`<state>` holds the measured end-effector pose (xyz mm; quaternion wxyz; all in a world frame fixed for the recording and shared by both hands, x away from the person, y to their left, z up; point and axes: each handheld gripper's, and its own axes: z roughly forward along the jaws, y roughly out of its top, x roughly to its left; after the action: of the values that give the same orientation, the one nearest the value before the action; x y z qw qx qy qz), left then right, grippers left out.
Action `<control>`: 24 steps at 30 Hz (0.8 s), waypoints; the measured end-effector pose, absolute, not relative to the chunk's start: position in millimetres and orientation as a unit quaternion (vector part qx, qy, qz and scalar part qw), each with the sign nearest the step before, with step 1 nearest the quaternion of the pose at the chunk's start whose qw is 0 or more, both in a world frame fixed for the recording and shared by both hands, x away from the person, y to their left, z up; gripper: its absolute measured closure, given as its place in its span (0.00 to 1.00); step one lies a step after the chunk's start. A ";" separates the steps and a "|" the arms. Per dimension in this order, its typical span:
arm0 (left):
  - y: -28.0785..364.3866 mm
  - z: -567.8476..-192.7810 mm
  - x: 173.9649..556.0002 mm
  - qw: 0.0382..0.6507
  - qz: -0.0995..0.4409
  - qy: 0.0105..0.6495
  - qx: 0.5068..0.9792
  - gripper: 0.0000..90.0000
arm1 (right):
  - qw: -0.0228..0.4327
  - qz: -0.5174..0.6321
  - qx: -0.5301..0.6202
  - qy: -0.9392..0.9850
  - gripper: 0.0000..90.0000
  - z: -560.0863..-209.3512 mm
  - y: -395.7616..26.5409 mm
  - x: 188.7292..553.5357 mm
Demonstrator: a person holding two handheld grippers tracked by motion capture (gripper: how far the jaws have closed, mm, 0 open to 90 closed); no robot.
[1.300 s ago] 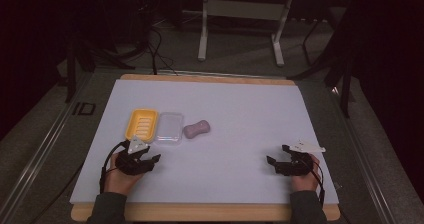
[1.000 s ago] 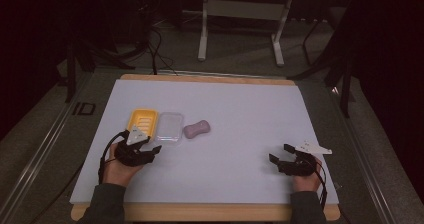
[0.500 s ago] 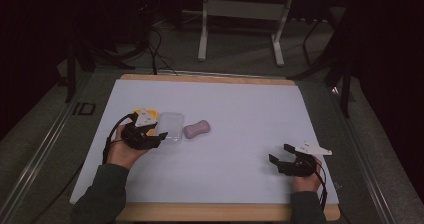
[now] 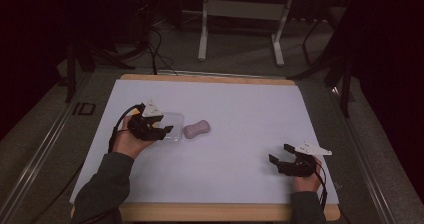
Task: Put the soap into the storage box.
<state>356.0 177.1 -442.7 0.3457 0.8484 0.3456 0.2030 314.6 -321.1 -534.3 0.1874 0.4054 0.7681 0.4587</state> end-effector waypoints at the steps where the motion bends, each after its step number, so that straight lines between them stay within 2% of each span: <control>1: 176.7 -442.5 357.4 0.344 0.202 0.345 0.849 0.51 | 0.187 0.459 0.406 0.768 0.20 -534.3 -321.1 314.5; 24: 157.8 -452.3 383.6 0.322 0.168 0.323 0.874 0.49 | 0.189 0.457 0.403 0.770 0.20 -534.3 -320.6 314.2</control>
<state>383.6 157.8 -452.3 0.3219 0.8739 0.3231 0.1684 314.2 -320.6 -534.3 0.1888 0.4035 0.7697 0.4573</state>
